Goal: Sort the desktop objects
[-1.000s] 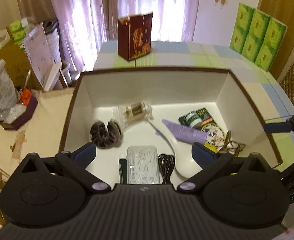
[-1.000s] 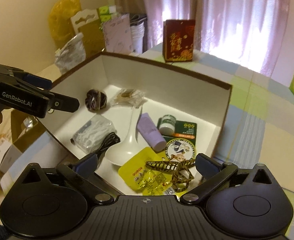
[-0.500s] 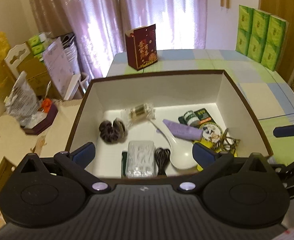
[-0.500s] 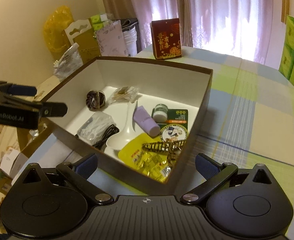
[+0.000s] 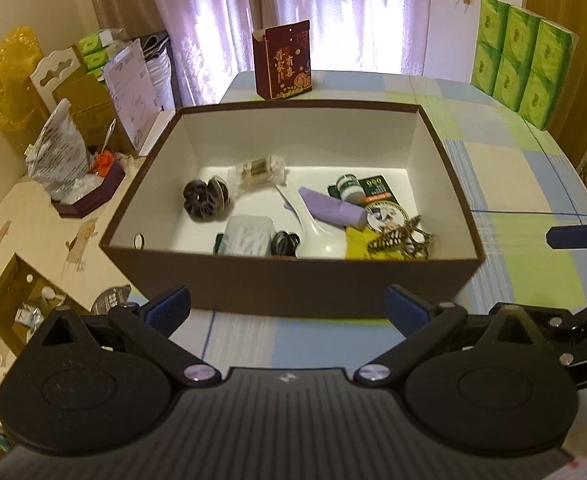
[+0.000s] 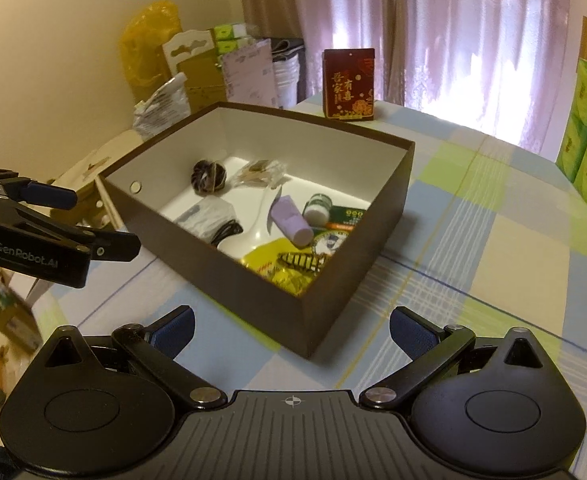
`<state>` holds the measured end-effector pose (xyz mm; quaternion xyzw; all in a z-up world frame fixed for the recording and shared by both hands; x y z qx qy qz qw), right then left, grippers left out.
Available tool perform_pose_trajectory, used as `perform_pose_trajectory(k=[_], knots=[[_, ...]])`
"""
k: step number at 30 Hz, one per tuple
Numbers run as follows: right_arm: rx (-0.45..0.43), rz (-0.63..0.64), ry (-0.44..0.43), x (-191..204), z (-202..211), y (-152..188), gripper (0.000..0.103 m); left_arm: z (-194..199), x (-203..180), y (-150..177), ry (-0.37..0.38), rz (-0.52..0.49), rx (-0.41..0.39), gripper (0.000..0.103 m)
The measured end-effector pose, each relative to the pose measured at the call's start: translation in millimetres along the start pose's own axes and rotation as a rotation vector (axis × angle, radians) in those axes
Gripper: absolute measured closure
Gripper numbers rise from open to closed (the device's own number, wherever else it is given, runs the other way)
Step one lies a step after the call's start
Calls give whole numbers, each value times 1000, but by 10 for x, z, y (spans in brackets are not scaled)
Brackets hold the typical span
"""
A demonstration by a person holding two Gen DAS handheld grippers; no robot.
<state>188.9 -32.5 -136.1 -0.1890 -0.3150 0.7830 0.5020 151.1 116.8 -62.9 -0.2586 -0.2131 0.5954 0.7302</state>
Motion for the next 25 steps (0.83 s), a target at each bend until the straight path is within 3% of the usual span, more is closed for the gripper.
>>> perform_pose_trajectory(k=[25], knots=[[-12, 92, -54, -311, 408, 417, 2, 311, -596, 373, -67, 89, -11, 1]])
Point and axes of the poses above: each gripper's, at about its wrist camera, not at the fingertips, and z roughly against the way its jaws point, x to its left, y to its underside, the point moved 7 cm from there along -z, roughly the way its jaws point, and after that the axes turned 7 degrees about y, right-handed, at the moved point
